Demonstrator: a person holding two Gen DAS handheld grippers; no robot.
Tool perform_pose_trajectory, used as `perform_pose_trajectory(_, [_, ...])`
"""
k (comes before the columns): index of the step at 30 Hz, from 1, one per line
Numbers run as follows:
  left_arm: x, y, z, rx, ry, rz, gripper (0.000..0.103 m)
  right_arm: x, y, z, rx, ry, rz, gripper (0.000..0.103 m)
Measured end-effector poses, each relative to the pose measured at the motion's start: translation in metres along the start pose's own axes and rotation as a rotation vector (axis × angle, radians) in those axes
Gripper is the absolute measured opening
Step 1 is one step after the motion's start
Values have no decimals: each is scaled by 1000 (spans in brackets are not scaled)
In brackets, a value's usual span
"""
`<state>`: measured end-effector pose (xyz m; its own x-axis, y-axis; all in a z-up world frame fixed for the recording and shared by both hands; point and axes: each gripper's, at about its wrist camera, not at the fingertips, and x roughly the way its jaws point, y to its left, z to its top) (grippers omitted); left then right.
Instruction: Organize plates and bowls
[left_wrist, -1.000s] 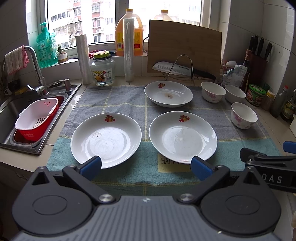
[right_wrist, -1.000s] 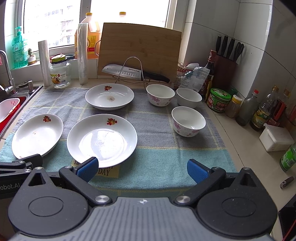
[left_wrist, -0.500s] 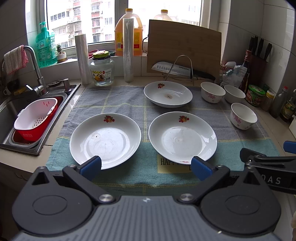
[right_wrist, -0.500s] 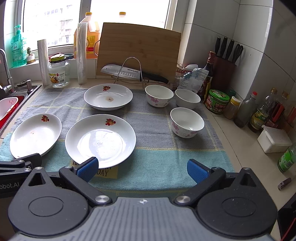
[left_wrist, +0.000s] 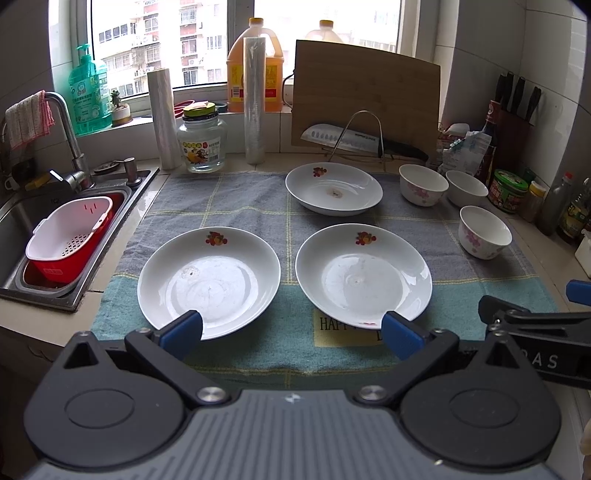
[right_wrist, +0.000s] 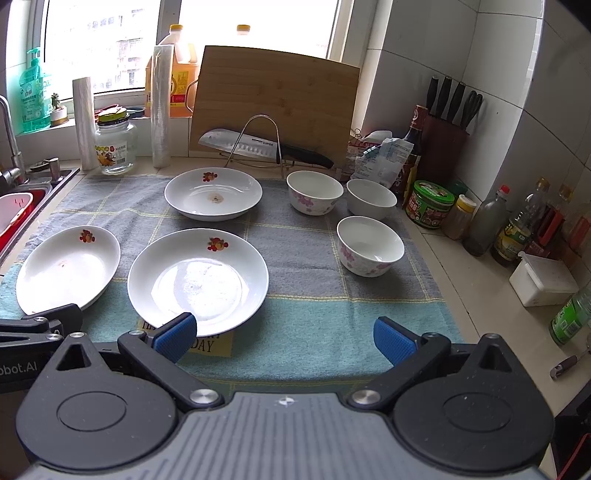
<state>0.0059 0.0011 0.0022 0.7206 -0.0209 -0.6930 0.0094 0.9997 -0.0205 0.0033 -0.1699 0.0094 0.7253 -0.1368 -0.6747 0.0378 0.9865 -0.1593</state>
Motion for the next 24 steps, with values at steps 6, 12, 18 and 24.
perform_pose_trajectory(6, [0,1,0,0,0,-4,102,0,0,0,0,0,-1,103])
perform_pose_trajectory(12, [1,3,0,1,-2,-8,102,0,1,-1,0,-3,-7,103])
perform_pose_trajectory(18, [2,4,1,3,-3,-13,102,0,2,0,0,-5,-14,103])
perform_pose_trajectory(24, [4,5,2,2,-1,-17,102,0,4,0,-1,-7,-17,103])
